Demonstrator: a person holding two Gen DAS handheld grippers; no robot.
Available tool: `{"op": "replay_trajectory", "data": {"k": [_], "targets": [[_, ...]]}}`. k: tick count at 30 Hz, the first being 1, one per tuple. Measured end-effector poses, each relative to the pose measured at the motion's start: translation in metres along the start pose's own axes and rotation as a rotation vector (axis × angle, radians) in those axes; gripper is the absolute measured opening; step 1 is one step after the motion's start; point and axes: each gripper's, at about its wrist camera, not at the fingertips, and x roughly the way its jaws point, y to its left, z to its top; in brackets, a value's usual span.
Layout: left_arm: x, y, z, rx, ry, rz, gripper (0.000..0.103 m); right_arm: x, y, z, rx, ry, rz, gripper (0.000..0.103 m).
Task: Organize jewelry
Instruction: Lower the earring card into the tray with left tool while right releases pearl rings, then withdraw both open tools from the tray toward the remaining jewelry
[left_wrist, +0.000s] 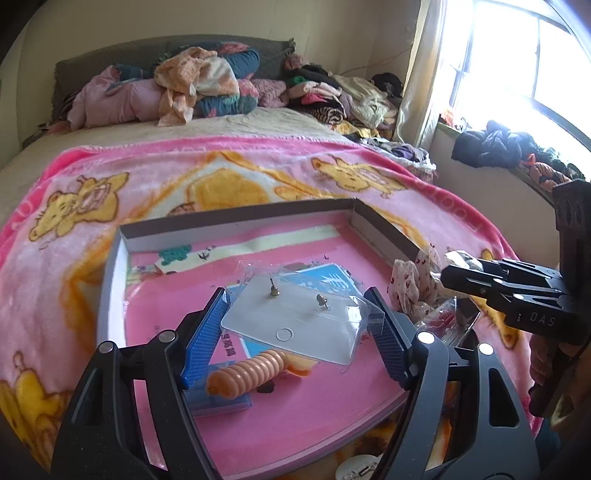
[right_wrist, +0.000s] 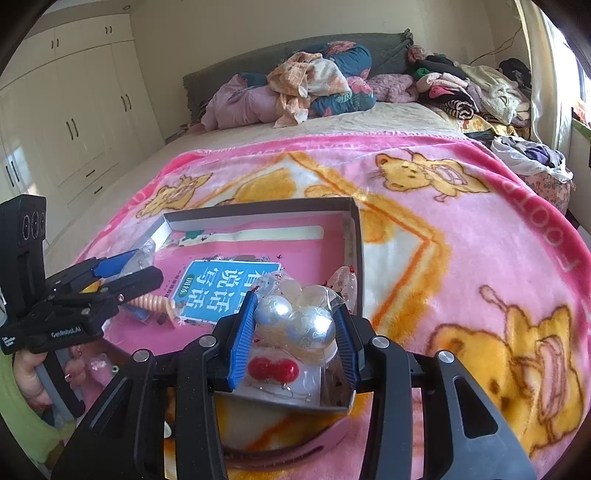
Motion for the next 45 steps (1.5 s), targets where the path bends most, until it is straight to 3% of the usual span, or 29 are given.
{"op": "replay_trajectory", "data": {"k": [16,18,29,37,45], "targets": [[0.017,-0.014,-0.007,0.036,0.053,-0.022,0.066,0.021,-0.011,-0.003,0.043,0.039,0.024,0.041],[0.017,-0.015,-0.007,0.039,0.056,-0.023,0.066,0.017,-0.01,-0.003,0.04,0.029,0.027,0.049],[0.02,-0.021,-0.01,0.055,0.067,-0.023,0.066,-0.005,-0.01,-0.01,0.052,-0.028,0.001,0.066],[0.021,-0.022,-0.011,0.056,0.077,-0.015,0.067,-0.017,-0.02,-0.019,0.066,-0.04,-0.059,0.072],[0.015,-0.019,-0.012,0.039,0.072,0.002,0.077,-0.024,-0.027,-0.028,0.095,-0.039,-0.081,0.074]]}}
